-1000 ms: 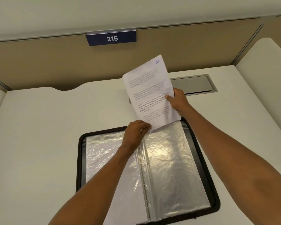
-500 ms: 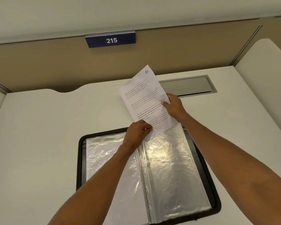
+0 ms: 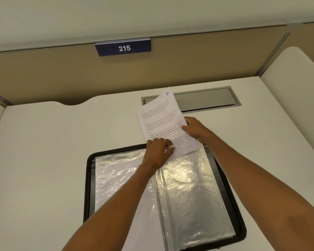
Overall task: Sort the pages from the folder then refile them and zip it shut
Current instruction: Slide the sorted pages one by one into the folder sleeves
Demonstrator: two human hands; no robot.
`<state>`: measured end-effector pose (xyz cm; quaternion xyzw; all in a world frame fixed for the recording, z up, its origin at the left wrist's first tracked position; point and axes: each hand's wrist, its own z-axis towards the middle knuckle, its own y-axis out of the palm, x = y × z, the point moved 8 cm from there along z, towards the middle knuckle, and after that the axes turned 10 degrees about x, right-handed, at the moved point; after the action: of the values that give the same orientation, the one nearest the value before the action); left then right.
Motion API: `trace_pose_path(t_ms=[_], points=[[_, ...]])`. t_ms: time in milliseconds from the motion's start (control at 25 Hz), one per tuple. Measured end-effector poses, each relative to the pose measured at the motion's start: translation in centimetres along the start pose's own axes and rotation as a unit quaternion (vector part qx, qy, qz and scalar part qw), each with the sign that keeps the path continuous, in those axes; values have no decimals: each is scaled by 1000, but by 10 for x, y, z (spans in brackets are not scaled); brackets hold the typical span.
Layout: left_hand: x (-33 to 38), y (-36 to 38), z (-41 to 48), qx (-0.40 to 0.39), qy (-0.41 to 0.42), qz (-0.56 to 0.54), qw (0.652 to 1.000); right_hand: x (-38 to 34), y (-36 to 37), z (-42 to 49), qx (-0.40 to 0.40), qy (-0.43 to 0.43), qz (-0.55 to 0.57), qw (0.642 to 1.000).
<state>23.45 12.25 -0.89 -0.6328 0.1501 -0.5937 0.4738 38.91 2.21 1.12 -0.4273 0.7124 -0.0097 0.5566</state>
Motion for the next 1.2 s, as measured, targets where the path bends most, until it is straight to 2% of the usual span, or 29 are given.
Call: trace_pose_path(t_ms=[200, 320, 480, 640, 760, 880, 960, 1080, 1200], points=[[54, 26, 9, -72, 4, -14, 997, 5, -2, -5, 10, 19, 16, 1000], [76, 37, 12, -80, -8, -25, 996, 8, -7, -6, 32, 27, 18, 999], [92, 41, 14, -69, -32, -47, 996, 7, -28, -2, 87, -11, -96, 991], [93, 42, 15, -56, -28, 40, 997, 9, -39, -4, 59, 7, -162, 985], [95, 44, 13, -63, -23, 91, 994, 14, -37, -6, 29, 23, -164, 986], [97, 48, 12, -77, -46, 37, 995, 14, -31, -6, 14, 5, -185, 983], [90, 51, 12, -85, -99, -14, 991, 13, -29, -5, 18, 0, -180, 983], [74, 57, 10, -91, -177, -137, 970, 20, -27, -7, 3, 26, -165, 986], [69, 49, 11, -64, -191, -201, 959, 30, -28, -8, -11, 35, -190, 981]])
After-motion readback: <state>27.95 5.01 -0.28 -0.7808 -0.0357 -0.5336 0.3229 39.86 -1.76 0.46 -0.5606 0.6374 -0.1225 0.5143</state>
